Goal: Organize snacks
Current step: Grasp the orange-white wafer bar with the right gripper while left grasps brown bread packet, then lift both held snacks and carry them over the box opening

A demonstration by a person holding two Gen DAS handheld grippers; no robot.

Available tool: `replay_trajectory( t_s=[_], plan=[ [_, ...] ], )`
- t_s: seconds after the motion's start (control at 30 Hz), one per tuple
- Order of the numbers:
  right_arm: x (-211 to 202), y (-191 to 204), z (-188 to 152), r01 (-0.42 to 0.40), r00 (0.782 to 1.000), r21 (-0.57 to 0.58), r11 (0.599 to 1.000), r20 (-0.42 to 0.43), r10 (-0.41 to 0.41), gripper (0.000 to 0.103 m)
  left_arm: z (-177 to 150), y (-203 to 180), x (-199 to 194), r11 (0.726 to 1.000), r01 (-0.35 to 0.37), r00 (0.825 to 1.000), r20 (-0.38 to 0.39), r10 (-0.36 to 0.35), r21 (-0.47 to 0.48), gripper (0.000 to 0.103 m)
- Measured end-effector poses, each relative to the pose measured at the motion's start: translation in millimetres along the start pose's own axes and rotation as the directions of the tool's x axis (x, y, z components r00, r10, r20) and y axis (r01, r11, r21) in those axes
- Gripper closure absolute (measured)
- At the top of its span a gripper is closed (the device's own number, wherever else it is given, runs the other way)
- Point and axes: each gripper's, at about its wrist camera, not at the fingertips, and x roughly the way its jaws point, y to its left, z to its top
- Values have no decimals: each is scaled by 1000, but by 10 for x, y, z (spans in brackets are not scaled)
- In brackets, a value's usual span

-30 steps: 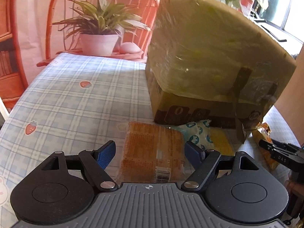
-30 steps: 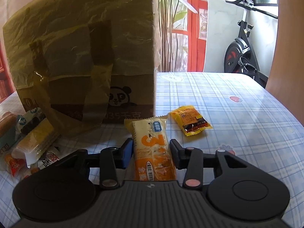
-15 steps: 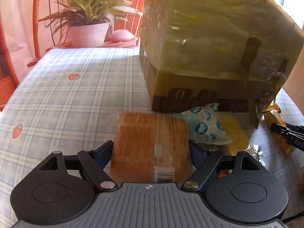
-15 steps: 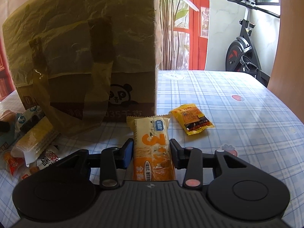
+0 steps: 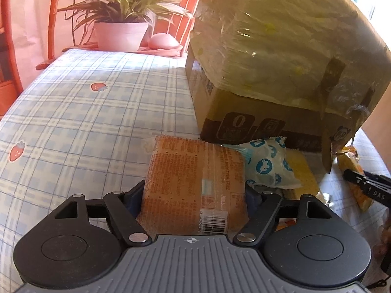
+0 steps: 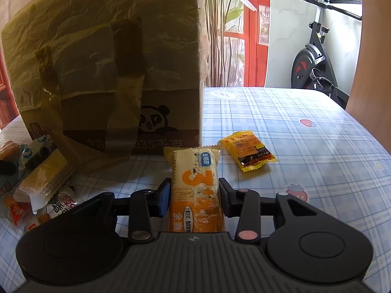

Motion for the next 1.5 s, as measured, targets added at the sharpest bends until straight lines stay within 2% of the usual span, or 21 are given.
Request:
replay_trajectory(
  t_s=[0.23,0.5,0.63,0.83,1.0,1.27,1.5],
  plan=[
    [4,2,1,0,1000,0,1000,0,0,61,-7,-41,-172,1000,4,1000,13,-4,22,27],
    [-7,-25,2,-29,1000,11,1000,2,29,63,136,-100,-504,999,27,993,114,-29,19,27],
    [-125,-26,15,-32,999,26,999,36,31,63,249,-184,-691,998,42,984,172,-49,44,27],
    [-431,-95,173,-41,992,78,996,122,31,64,457,-353,-993,994,65,958,272,-87,88,27],
    [-693,-176,420,-45,977,110,993,214,21,64,647,-450,-1205,989,88,933,339,-123,115,27],
    [-1063,-204,909,-75,935,104,992,354,34,64,1010,-638,-1439,981,122,894,412,-176,154,26],
    [-1205,-101,1362,-115,902,48,992,423,84,64,1437,-902,-1405,967,150,873,431,-228,207,26]
  ],
)
